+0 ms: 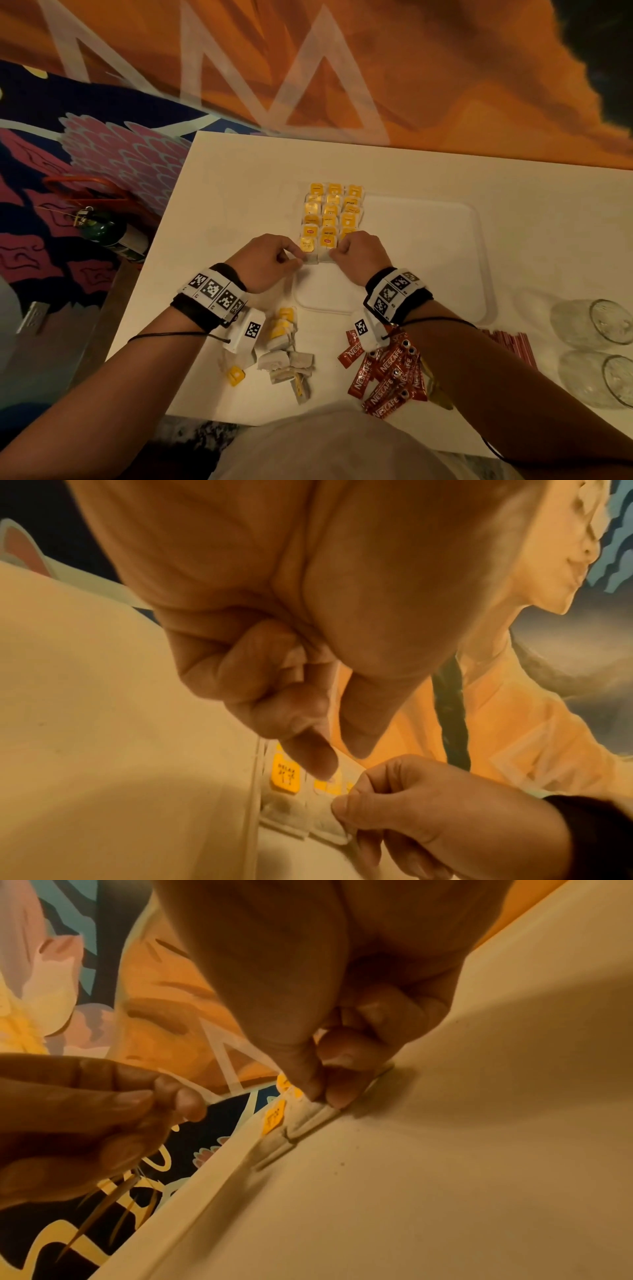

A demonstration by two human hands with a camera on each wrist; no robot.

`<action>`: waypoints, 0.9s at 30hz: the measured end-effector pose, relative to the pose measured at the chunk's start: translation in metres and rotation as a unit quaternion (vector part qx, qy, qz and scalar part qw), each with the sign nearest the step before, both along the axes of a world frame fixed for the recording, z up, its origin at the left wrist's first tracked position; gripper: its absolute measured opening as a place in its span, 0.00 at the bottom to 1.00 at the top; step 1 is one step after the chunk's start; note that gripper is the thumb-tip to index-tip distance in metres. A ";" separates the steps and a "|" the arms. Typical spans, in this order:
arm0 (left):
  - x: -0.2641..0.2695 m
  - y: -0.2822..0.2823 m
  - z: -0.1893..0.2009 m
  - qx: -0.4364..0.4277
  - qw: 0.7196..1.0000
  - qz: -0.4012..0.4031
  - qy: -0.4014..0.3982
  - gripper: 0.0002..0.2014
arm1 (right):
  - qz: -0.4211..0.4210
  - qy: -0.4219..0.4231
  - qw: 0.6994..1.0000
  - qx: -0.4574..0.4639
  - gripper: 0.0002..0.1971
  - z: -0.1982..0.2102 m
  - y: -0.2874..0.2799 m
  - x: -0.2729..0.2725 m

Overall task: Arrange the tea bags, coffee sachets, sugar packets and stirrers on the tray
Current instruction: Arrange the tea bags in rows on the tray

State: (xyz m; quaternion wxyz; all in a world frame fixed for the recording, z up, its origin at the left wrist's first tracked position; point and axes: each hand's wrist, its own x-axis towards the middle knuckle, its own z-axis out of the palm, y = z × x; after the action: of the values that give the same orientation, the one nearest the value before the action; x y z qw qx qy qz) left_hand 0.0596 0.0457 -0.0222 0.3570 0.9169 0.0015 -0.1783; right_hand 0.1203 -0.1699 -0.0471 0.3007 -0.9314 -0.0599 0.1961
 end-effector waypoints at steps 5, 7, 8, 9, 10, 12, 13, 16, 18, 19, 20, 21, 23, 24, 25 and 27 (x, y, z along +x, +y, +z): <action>-0.018 0.008 0.016 0.002 1.000 -0.012 0.009 0.07 | 0.011 -0.013 1.000 -0.002 0.11 0.012 -0.001 -0.006; -0.025 0.011 0.019 0.015 1.000 -0.016 0.013 0.08 | 0.050 -0.005 0.998 0.025 0.10 0.020 0.000 -0.015; -0.029 0.012 0.020 0.024 0.999 -0.022 0.019 0.09 | 0.078 0.002 0.996 0.042 0.09 0.025 0.000 -0.021; -0.033 0.013 0.021 0.033 0.999 -0.029 0.029 0.11 | 0.109 0.008 0.992 0.056 0.09 0.029 0.000 -0.028; -0.036 0.014 0.021 0.038 0.998 -0.037 0.044 0.13 | 0.143 0.013 0.988 0.063 0.09 0.033 0.000 -0.035; -0.044 0.015 0.022 0.048 0.994 -0.063 0.080 0.21 | 0.225 0.023 0.973 0.046 0.12 0.039 -0.001 -0.049; -0.048 0.015 0.022 0.055 0.991 -0.078 0.097 0.25 | 0.268 0.029 0.962 0.029 0.14 0.040 -0.002 -0.055; -0.059 0.012 0.017 0.089 0.982 -0.112 0.121 0.26 | 0.372 0.043 0.927 -0.015 0.21 0.037 -0.005 -0.073; -0.067 0.009 0.012 0.109 0.976 -0.133 0.131 0.29 | 0.419 0.050 0.906 -0.043 0.24 0.033 -0.006 -0.084; -0.071 0.007 0.010 0.117 0.973 -0.146 0.136 0.32 | 0.440 0.051 0.895 -0.060 0.27 0.031 -0.006 -0.089; -0.074 0.006 0.007 0.127 0.969 -0.160 0.138 0.35 | 0.457 0.048 0.885 -0.077 0.30 0.029 -0.005 -0.093; -0.077 0.005 0.005 0.134 0.966 -0.174 0.137 0.39 | 0.470 0.044 0.876 -0.094 0.34 0.028 -0.005 -0.097; -0.081 0.002 0.005 0.136 0.962 -0.194 0.138 0.44 | 0.480 0.039 0.870 -0.111 0.39 0.025 -0.002 -0.102; -0.081 0.002 0.006 0.137 0.960 -0.202 0.138 0.45 | 0.481 0.035 0.869 -0.113 0.41 0.024 -0.001 -0.105; -0.082 0.002 0.006 0.141 0.958 -0.209 0.139 0.46 | 0.482 0.028 0.868 -0.117 0.41 0.024 0.000 -0.107; -0.083 0.002 0.006 0.149 0.956 -0.214 0.136 0.45 | 0.484 0.010 0.866 -0.127 0.41 0.022 0.003 -0.112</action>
State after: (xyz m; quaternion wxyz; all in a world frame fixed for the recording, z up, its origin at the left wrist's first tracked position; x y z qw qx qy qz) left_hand -0.0236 0.0475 -0.0164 0.1661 0.9058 -0.1194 -0.3710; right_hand 0.0084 -0.1667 -0.0252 0.0474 -0.8134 -0.4748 0.3327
